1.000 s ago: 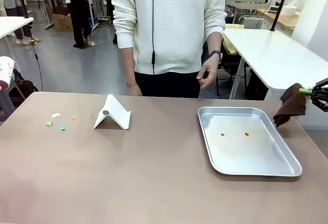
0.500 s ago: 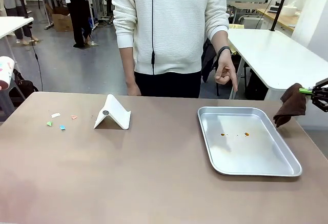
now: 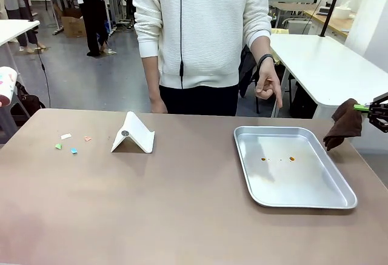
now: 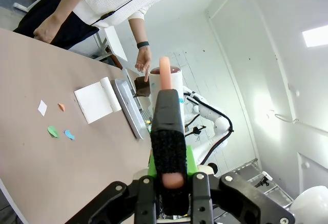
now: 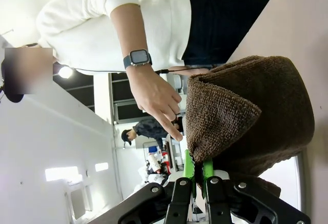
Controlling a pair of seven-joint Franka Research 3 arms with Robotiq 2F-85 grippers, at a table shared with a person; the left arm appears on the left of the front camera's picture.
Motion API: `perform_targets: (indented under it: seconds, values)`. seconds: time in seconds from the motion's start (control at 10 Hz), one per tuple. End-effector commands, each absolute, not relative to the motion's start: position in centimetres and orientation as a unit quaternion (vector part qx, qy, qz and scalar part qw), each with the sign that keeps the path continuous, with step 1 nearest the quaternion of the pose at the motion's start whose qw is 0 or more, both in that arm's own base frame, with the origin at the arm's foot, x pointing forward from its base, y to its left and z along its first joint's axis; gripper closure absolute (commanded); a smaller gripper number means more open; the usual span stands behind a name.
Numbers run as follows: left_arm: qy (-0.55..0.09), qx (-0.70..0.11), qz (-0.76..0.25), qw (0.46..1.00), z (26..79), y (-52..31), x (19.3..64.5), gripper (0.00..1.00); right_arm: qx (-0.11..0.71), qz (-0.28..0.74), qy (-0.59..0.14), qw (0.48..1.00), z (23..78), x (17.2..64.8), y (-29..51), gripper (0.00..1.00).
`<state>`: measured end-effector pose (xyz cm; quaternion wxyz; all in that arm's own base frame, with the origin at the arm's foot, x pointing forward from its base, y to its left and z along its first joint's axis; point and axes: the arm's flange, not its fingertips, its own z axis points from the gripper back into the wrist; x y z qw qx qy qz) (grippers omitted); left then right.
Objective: Clean the surface of the table.
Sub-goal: If a person points to the right, clean the right side of the table with your right hand, and if they point to the left, clean the left side with your left hand.
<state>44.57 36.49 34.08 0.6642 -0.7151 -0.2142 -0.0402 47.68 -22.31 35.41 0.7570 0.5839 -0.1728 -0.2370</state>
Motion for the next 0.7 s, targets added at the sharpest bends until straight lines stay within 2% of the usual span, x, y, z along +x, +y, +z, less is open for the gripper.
perform_targets:
  seconds: [0.0, 0.2, 0.4, 0.5, 0.6]
  values:
    - [-0.220, -0.719, -0.044, 0.657, 34.6, 36.6, 44.4, 0.78, 0.560, -0.200, -0.219, 0.774, 37.8, 47.7, -20.6, 0.93]
    - [-0.220, -0.719, -0.044, 0.657, 34.6, 36.6, 44.4, 0.78, 0.522, -0.135, -0.245, 0.806, 40.7, 47.4, -16.6, 0.93]
    - [-0.220, -0.719, -0.044, 0.657, 34.6, 36.6, 44.4, 0.78, 0.459, -0.084, -0.235, 0.853, 42.2, 46.0, -12.6, 0.93]
    - [-0.220, -0.719, -0.044, 0.657, 34.6, 36.6, 44.4, 0.78, 0.405, -0.056, -0.225, 0.885, 42.3, 45.0, -10.7, 0.93]
    - [-0.220, -0.719, -0.044, 0.657, 34.6, 36.6, 44.4, 0.78, 0.354, -0.014, -0.174, 0.919, 42.2, 43.8, -8.9, 0.93]
